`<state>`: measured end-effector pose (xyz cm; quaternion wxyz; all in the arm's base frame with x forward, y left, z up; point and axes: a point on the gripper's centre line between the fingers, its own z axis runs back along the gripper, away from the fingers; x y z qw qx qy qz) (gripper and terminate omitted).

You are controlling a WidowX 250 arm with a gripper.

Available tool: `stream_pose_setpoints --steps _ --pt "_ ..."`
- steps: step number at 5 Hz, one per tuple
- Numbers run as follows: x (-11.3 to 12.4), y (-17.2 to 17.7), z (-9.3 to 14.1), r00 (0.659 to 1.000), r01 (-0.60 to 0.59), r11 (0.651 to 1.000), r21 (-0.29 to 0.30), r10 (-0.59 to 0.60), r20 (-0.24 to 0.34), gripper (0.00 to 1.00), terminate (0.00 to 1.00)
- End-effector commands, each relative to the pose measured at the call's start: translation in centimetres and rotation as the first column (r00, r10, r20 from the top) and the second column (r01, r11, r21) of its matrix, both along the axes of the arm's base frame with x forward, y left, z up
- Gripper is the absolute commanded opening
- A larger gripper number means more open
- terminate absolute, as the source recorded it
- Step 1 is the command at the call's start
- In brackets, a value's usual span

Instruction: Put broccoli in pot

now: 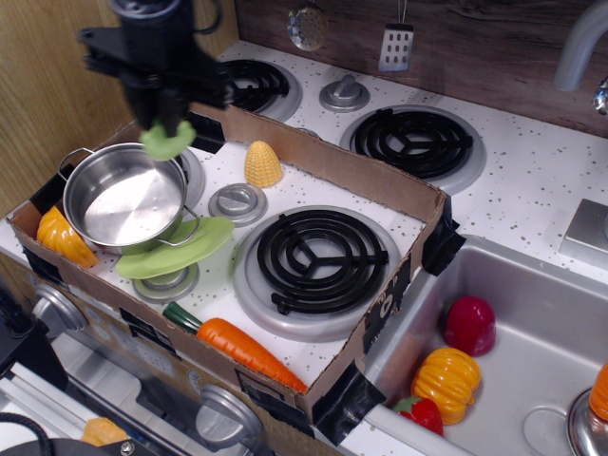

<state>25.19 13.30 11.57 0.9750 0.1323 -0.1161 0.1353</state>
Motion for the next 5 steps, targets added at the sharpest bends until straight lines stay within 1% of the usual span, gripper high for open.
stream_pose_setpoints --steps 1,2,3,4,5 --pt "-1.6 2.5 0.0 1.000 0.003 0.998 0.068 -0.002 -0.018 0.00 0.00" --pt "-1.6 3.4 -1.0 0.999 0.014 0.994 0.109 -0.010 -0.035 0.00 0.00" --pt "-0.8 3.5 -2.3 0.997 0.056 0.995 0.078 -0.052 -0.049 1.00 0.00" --pt "0.2 2.8 -2.0 0.995 0.091 0.992 0.088 -0.086 -0.055 1.00 0.00" --pt "1.6 1.6 -0.6 0.979 0.174 0.983 0.061 -0.166 -0.120 1.00 0.00"
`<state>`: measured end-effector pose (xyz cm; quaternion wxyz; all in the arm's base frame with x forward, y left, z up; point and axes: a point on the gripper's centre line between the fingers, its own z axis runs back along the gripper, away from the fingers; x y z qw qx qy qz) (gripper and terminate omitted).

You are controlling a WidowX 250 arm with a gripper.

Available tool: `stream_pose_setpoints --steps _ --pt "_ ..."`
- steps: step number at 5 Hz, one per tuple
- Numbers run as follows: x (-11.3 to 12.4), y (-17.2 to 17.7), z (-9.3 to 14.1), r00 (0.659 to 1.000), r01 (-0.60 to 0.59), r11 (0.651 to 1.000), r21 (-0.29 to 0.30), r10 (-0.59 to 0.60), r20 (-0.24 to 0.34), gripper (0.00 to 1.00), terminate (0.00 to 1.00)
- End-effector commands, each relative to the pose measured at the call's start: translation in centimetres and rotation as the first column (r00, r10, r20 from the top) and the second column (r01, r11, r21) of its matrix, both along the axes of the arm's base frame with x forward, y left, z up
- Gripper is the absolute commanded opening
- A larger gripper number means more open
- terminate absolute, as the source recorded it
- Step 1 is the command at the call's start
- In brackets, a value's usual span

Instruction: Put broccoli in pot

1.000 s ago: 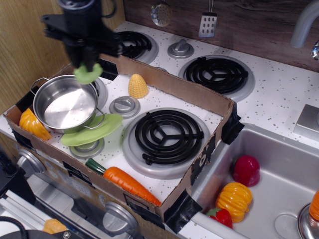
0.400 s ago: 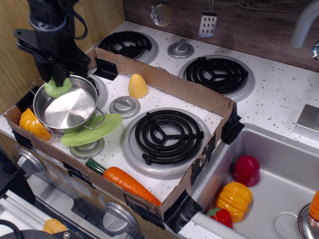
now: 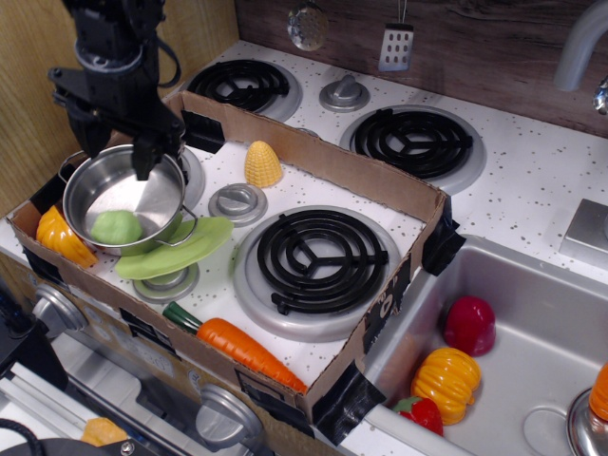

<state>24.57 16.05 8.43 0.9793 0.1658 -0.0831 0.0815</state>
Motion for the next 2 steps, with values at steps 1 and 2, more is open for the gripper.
stream_pose_setpoints --steps 1,2 --pt "2.22 -1.19 2.54 0.996 0.081 0.997 0.000 -0.081 -0.029 1.00 0.00" --pt "2.22 -1.19 2.54 0.996 0.081 0.997 0.000 -0.081 -0.029 1.00 1.00"
